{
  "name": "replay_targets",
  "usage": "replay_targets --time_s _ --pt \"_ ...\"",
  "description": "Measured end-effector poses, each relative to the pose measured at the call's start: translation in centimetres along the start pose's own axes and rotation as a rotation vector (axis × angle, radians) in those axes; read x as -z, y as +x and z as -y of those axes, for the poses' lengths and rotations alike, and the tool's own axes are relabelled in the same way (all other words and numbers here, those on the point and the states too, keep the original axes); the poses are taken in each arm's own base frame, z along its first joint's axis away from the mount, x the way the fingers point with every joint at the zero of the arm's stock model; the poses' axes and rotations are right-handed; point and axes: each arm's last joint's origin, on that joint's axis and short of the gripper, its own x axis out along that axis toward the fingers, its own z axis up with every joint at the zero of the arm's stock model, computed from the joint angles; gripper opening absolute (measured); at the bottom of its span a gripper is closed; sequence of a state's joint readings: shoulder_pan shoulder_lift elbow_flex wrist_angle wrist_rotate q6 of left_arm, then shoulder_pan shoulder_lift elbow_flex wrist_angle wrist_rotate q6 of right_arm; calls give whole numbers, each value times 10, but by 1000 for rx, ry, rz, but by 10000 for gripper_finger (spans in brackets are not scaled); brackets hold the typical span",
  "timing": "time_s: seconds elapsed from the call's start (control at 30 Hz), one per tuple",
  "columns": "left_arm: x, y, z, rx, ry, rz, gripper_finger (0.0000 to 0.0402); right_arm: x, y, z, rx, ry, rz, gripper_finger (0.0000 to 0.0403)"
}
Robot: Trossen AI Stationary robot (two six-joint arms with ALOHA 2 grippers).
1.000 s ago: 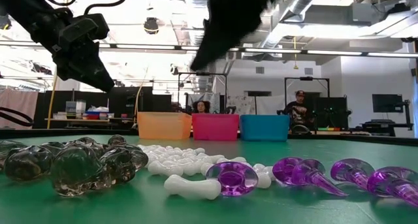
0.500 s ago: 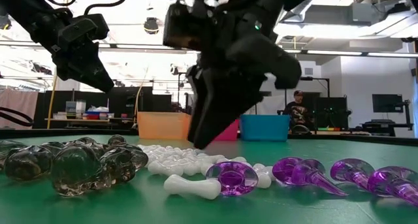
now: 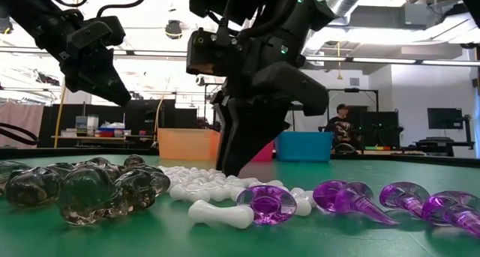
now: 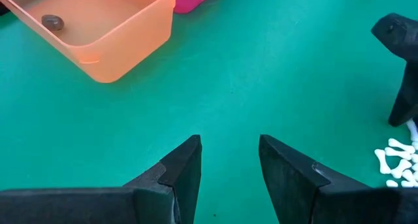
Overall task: Sort Halloween decoration
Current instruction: Put the white bone toy into the blue bin
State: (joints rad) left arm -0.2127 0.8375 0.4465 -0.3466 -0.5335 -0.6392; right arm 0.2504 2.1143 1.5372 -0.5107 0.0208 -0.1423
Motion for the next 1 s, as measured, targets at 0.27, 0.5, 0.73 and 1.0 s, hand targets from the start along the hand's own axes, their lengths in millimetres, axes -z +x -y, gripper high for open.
replay_targets --time_s 0.27,0.5,0.73,1.0 --pt "0 0 0 -2 0 1 144 0 0 -2 -27 -10 0 44" --pt "0 0 0 -2 0 1 144 0 0 -2 -30 38 -2 21" --pt "0 0 0 -3 3 -1 144 1 -9 6 -30 78 -6 16" --pt "0 0 0 -2 8 -2 144 11 -49 43 18 126 -53 15"
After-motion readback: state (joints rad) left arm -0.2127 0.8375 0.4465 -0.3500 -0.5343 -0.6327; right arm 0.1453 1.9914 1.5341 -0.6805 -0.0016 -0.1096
